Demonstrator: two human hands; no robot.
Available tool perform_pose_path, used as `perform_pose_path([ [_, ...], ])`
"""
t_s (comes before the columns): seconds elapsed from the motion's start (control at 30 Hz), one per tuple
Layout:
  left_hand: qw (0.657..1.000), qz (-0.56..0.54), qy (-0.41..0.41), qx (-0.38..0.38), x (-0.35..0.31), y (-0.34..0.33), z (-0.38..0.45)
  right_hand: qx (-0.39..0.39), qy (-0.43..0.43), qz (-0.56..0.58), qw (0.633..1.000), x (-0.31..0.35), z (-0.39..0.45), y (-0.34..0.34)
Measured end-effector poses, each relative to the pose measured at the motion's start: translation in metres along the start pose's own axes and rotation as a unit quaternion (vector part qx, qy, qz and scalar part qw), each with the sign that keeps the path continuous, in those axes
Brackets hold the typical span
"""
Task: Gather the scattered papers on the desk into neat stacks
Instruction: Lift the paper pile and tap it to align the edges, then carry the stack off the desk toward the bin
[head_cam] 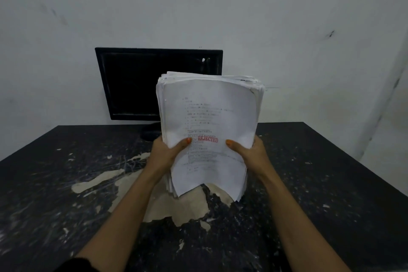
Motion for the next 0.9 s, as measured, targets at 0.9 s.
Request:
perform_pose_path([
  [0.9,0.981,0.117,0.111,-0.107,-0.064,0.253,-0.155,0.142,-0.099,-0.057,0.983,-0.055,-0.111,-0.225],
])
Point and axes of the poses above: each hand's wrist, its own z-axis towards the middle knuckle, its own y-axis out of the back of the hand, x = y × z, the point moved 8 cm from there along z, towards the middle knuckle, and after that the axes turned 14 degrees about -y, right-handed, at the moved point
